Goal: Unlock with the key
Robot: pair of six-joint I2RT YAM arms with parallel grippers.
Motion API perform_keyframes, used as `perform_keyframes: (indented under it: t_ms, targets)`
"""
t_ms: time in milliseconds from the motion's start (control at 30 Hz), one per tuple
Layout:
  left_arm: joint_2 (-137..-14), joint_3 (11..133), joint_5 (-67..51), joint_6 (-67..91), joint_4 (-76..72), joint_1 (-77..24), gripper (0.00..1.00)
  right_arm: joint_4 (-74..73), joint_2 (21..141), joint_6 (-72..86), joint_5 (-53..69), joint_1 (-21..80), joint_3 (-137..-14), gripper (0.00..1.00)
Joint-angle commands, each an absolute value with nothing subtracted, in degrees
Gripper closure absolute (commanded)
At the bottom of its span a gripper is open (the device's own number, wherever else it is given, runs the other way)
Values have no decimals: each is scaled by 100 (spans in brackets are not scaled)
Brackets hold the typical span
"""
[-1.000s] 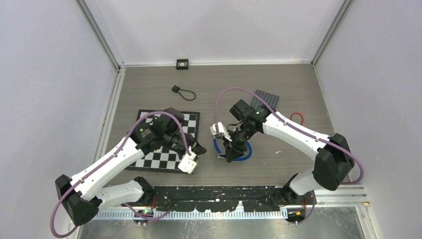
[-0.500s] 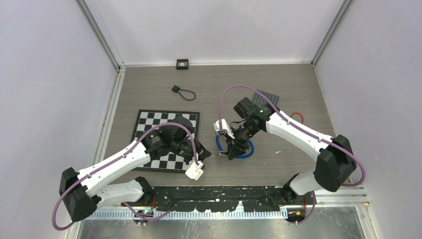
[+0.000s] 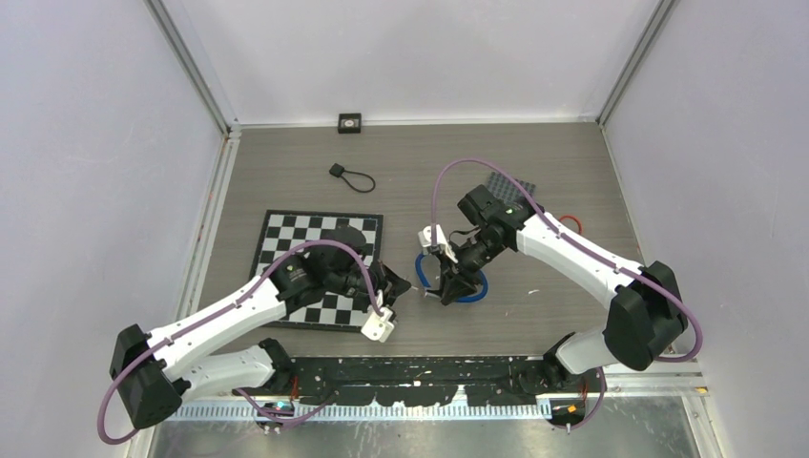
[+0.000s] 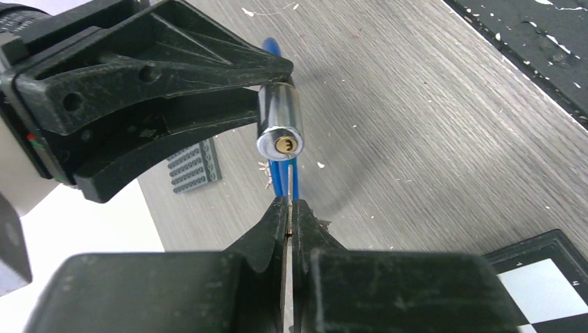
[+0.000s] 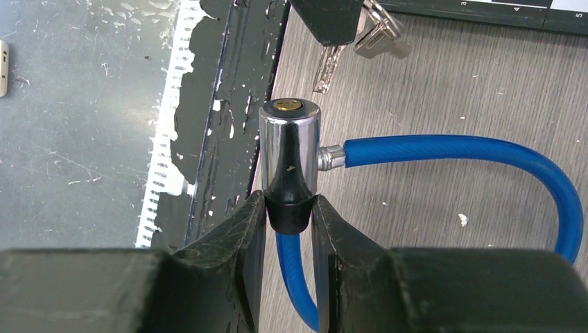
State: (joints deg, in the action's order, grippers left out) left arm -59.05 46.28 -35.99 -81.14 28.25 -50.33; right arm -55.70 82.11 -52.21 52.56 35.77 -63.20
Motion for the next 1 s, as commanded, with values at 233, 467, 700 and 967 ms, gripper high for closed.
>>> perform_keyframes:
  t_ms: [233, 467, 700, 967]
  targets:
    - [-5661, 4649, -3799, -8258, 2635, -5071, 100, -5873, 8156, -5561, 5502, 3527, -6415, 99]
    - [-5651, 4655, -3830, -8347, 2675, -5123, 100, -5893, 8197, -5537, 5549, 3494, -6483, 100]
    - [-5636, 4629, -3936, -8480, 2751, -5174, 100, -6038, 8345, -5613, 5618, 3480, -6618, 100]
    - [-5658, 4758, -4141, -8539, 3040, -5242, 100, -6058, 8325, -5728, 5614, 3438, -6610, 100]
